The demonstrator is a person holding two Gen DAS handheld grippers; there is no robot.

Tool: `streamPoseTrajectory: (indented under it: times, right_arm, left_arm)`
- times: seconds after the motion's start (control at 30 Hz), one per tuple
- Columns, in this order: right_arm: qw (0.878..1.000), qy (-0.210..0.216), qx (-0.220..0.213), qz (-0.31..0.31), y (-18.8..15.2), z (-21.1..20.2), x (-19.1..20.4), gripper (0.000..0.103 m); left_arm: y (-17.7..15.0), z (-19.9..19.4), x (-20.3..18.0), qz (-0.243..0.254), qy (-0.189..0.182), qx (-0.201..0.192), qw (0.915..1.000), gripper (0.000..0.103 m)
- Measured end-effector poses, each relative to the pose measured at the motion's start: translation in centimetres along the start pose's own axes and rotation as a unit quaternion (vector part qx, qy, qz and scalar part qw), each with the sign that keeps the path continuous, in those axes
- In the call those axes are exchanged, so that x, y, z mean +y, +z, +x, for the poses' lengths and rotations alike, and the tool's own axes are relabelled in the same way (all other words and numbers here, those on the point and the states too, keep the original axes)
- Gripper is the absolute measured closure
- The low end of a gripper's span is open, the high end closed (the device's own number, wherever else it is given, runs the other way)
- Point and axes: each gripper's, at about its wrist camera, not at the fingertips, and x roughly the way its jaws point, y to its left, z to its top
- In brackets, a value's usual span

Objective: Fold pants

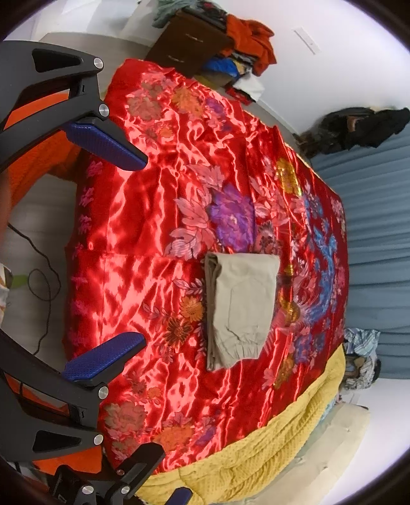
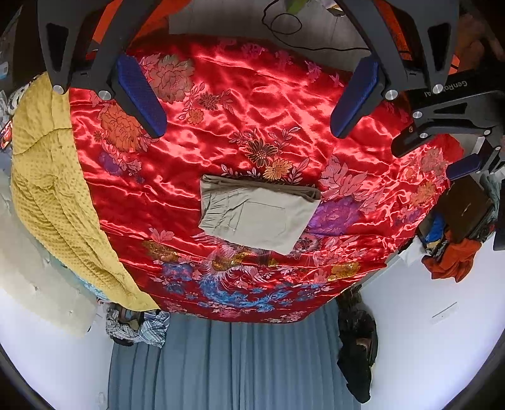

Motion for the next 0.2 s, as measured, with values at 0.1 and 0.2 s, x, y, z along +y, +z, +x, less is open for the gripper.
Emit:
streamPoseTrajectory:
  times: [0.1, 0.2]
  right_arm:
    - [1.000, -0.001, 0.002, 0.003, 0.02, 0.21, -0.13, 0.001]
    - [1.000, 0.000, 0.002, 0.003, 0.03, 0.26, -0.17, 0.001]
  left_arm:
    - [-0.13, -0.26, -0.06, -0.001, -0.008, -0.006, 0.9999, 0.001]
    - [-0.11, -0.52, -0.42, 0.007, -0.007, -0.012, 0.9999, 0.001]
